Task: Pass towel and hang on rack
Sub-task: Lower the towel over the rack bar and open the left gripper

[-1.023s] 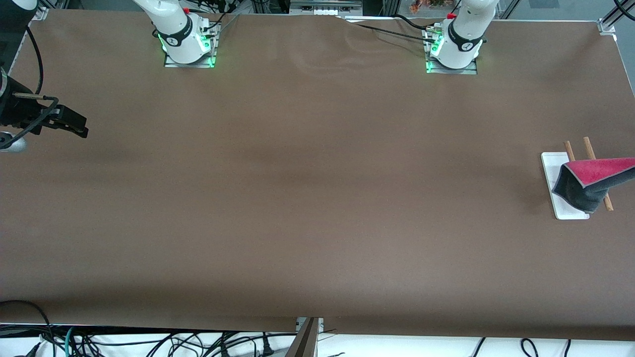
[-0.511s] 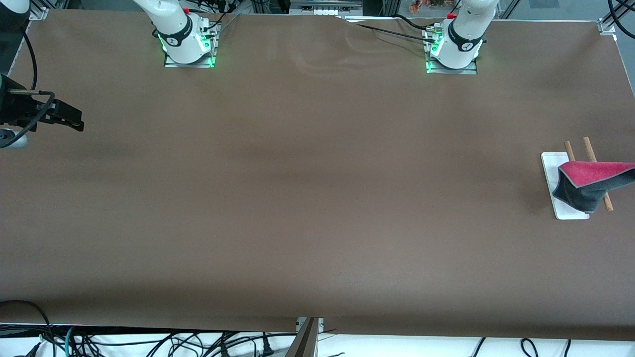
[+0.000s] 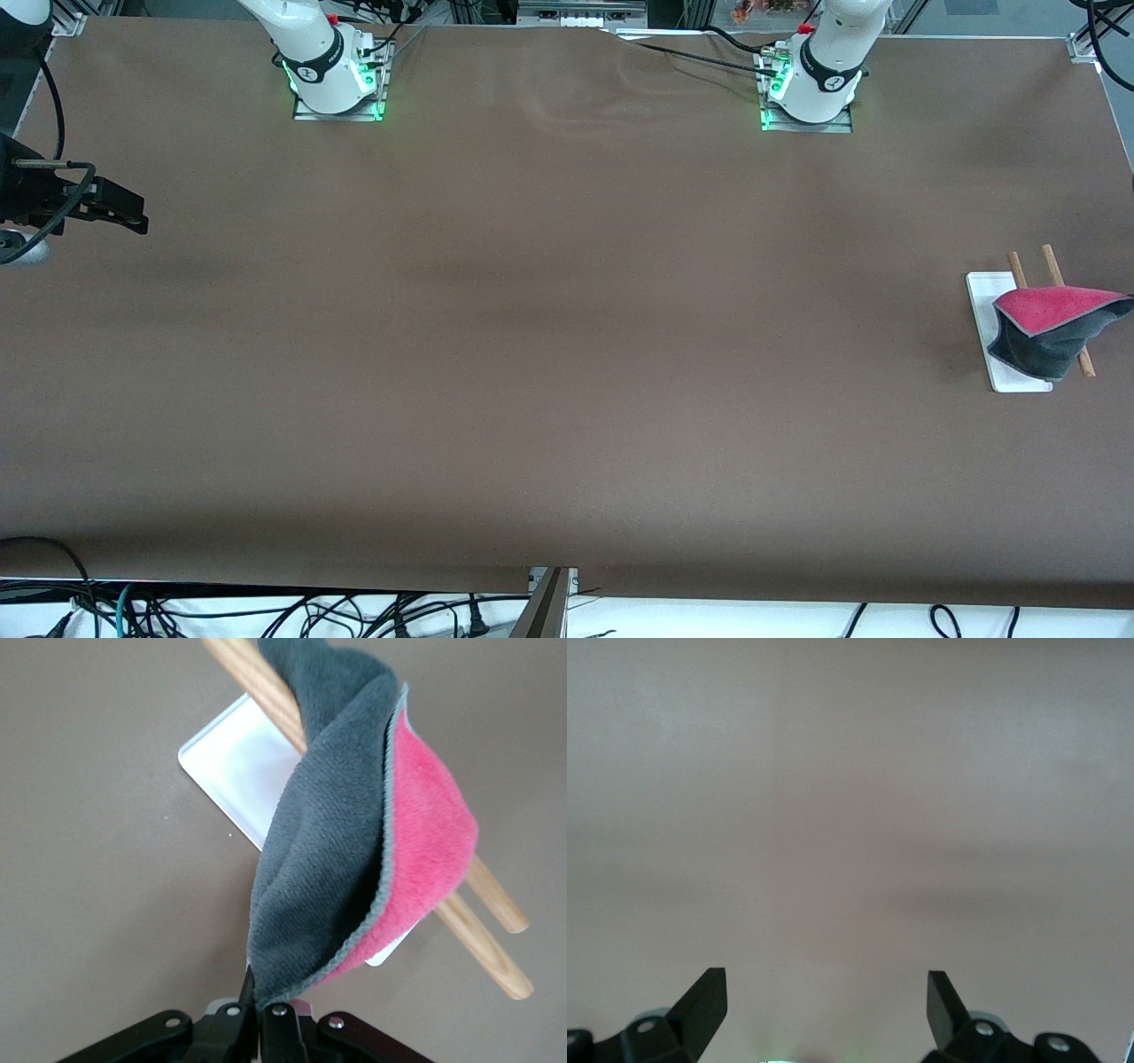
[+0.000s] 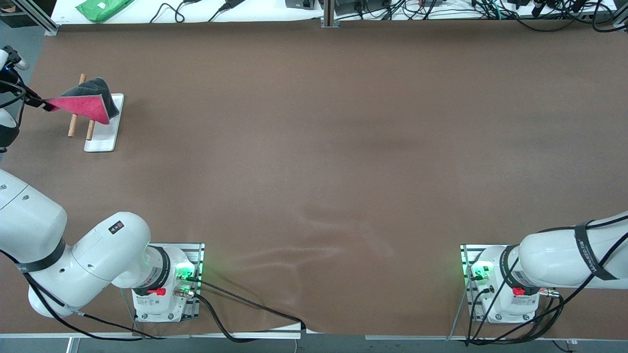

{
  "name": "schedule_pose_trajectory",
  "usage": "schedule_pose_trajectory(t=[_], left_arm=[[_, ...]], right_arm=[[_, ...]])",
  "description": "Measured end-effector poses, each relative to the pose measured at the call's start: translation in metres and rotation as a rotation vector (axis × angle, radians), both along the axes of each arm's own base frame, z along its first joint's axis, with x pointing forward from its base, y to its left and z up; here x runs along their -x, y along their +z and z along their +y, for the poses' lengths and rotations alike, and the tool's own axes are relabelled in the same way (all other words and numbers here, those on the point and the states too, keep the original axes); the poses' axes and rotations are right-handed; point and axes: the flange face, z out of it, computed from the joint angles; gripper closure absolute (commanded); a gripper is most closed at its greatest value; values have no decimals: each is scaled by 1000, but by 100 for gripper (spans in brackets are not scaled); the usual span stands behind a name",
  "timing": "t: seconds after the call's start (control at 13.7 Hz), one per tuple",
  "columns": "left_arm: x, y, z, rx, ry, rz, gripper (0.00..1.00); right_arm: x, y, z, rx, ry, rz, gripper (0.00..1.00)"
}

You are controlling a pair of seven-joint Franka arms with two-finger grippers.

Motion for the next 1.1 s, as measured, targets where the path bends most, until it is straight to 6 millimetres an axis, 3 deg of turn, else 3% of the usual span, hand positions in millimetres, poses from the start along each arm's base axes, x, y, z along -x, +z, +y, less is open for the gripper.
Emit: schedule_pose_trajectory(t=[0.29,0.37,0.44,0.73,1.1], left_arm=[[2,-22,2,14,6,12,100],[2,-24,3,11,7,8,60],[1,-27,3,11,7,8,1],[4,-27,7,8,15,4,0],[-3,-9,11,-14,14,-26,0]], right_arm=[[-1,-2,0,-1,0,3,0],[-1,-2,0,-1,1,3,0],[-1,-2,1,-1,1,4,0],[-1,-2,2,-8,2,4,0],[-1,-2,2,-9,2,3,0]])
